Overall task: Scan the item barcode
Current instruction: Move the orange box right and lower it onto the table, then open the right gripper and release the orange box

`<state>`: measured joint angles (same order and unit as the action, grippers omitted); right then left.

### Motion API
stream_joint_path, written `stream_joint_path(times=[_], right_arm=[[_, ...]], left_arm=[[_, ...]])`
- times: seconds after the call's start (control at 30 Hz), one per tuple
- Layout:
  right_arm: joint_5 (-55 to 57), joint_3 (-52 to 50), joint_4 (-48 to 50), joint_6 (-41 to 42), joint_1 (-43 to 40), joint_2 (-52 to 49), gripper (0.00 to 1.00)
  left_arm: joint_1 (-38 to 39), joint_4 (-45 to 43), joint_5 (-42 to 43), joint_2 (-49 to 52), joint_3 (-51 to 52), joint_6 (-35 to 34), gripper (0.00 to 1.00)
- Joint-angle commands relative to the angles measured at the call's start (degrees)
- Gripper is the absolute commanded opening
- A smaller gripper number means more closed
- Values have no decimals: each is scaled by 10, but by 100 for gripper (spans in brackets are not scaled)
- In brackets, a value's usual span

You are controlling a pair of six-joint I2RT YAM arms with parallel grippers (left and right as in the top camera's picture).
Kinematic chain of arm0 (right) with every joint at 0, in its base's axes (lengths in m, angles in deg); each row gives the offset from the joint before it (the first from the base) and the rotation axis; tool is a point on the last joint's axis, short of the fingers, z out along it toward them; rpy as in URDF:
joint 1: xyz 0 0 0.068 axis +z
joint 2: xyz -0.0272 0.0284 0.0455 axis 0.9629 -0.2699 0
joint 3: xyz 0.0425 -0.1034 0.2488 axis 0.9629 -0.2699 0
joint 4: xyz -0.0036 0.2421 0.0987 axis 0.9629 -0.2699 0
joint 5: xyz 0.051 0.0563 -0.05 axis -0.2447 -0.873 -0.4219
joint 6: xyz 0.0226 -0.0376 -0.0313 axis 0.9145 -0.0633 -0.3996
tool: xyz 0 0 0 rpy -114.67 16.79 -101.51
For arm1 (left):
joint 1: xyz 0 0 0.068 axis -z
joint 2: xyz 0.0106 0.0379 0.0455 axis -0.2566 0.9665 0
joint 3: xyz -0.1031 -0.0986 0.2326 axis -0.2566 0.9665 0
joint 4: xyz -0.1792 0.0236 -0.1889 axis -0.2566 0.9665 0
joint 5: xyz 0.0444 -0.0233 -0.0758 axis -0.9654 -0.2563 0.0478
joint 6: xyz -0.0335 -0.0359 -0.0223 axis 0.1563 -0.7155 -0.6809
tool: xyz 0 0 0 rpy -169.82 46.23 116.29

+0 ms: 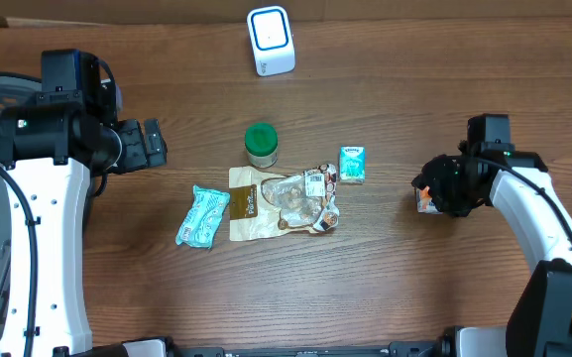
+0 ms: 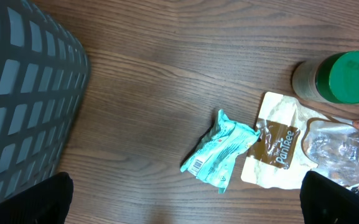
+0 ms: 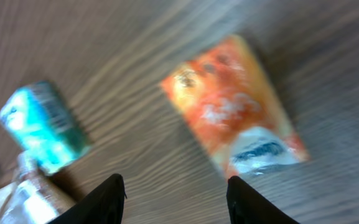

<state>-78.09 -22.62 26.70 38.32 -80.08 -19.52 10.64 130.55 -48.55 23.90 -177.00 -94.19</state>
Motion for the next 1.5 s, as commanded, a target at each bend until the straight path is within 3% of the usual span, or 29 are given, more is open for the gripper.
stream_joint_path(times=[0.0,0.1,0.27,0.4,0.87,1.0,1.17,1.4,1.47], right_arm=[[-54,50,-1,-37,0,3,54],[-95,59,13,-40,7,3,52],[-67,57,10,-40,38,-6,26],[-6,35,-4,-40,59,-24,15],[198,24,-29,-3,21,-53,15],[182,24,-8,-6,15,-60,14],[119,24,16,-68,18,-82,13],[129,24,33,-66,17,-138,13],[193,24,29,-18,13,-156,12]], left_arm=[[-3,-1,5,2,-5,4,99],[-3,-1,5,2,-5,4,99],[-3,-1,5,2,-5,4,100],[-3,-1,5,2,-5,4,100],[-3,-1,5,2,-5,4,99],[-3,-1,5,2,-5,4,100],[-3,-1,5,2,-5,4,100],[-3,-1,5,2,-5,4,100],[-3,-1,5,2,-5,4,100]])
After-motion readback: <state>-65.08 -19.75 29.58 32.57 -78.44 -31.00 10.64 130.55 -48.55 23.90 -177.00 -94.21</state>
